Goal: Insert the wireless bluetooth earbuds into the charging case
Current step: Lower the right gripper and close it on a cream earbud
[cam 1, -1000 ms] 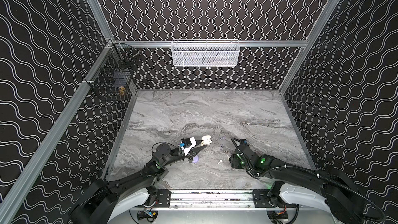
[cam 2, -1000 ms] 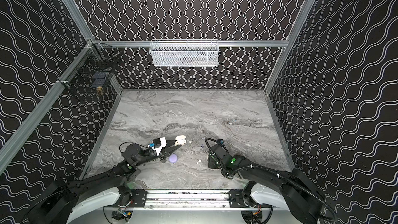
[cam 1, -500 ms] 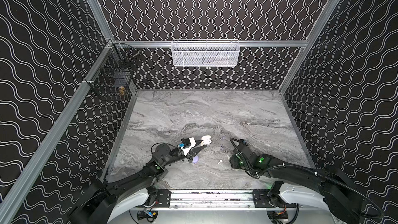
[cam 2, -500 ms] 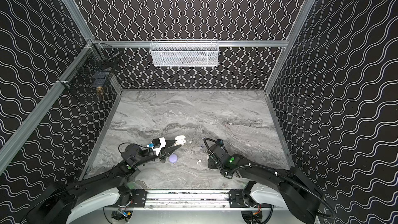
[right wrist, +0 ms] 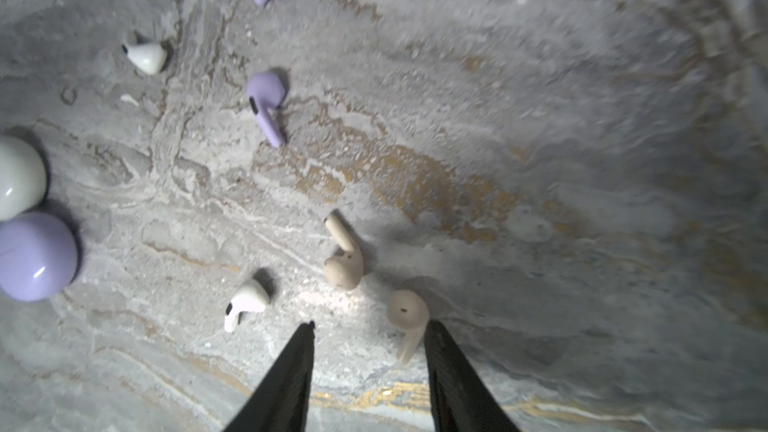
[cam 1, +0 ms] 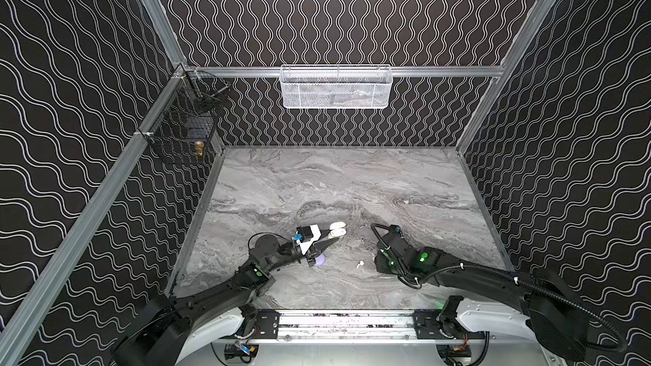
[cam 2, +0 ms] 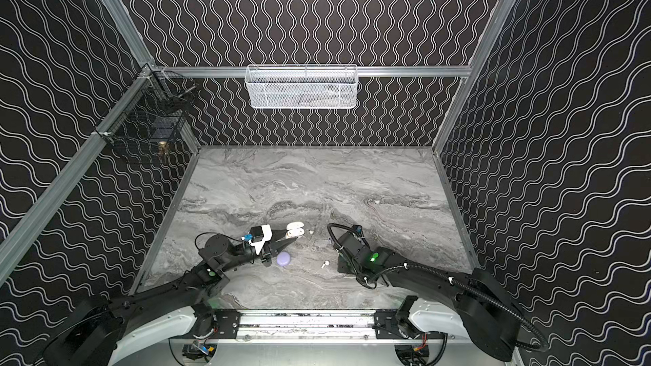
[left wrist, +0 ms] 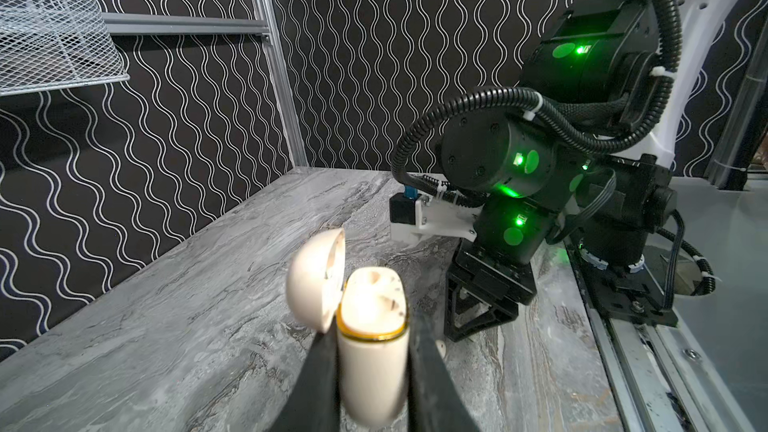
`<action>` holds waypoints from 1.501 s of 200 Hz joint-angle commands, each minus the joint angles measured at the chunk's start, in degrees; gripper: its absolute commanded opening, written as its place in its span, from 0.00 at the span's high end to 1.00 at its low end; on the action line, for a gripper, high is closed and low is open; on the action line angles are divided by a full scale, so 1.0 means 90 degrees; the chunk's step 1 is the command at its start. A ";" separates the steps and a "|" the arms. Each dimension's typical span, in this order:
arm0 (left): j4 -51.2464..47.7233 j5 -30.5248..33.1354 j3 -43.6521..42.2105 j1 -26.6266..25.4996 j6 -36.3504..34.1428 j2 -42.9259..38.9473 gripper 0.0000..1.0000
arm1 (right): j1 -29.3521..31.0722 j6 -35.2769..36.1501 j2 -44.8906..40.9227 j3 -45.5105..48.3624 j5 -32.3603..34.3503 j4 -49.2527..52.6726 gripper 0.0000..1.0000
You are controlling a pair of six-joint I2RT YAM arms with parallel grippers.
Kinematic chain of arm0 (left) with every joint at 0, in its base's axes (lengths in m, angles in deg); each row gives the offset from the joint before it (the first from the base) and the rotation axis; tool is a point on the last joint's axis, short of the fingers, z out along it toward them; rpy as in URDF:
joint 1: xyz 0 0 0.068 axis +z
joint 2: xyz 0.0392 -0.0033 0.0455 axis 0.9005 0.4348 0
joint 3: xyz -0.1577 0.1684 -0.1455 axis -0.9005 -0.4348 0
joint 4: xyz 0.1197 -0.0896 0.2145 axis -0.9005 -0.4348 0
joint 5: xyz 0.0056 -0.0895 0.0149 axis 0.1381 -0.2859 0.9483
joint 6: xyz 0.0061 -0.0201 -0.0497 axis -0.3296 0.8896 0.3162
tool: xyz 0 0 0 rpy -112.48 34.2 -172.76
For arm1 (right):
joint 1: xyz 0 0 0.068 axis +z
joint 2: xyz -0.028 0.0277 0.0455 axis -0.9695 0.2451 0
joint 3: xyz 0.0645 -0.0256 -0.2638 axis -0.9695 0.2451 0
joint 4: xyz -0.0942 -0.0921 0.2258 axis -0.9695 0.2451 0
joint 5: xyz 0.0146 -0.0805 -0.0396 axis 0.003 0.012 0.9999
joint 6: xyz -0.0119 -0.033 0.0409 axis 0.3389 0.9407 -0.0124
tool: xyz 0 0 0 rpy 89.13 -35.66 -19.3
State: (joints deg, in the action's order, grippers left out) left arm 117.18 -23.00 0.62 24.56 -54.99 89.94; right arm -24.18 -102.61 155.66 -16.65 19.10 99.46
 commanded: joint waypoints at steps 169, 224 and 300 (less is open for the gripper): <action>0.0196 -0.0127 0.0050 0.0004 0.0083 -0.0047 1.00 | 0.0160 -0.0071 0.1266 -0.0378 0.0461 0.0246 0.58; 0.0155 -0.0142 0.0055 0.0004 0.0090 -0.0083 1.00 | 0.0229 -0.0133 0.1349 -0.0369 0.0454 0.0228 0.65; 0.0147 -0.0142 0.0052 0.0006 0.0091 -0.0115 1.00 | 0.0451 -0.0257 0.1557 -0.0479 0.0546 0.0329 0.67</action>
State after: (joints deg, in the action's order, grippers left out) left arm 116.92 -23.63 0.62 24.52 -54.84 89.07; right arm -20.81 -103.31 168.79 -20.69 25.90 101.43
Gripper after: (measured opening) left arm 0.211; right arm 0.331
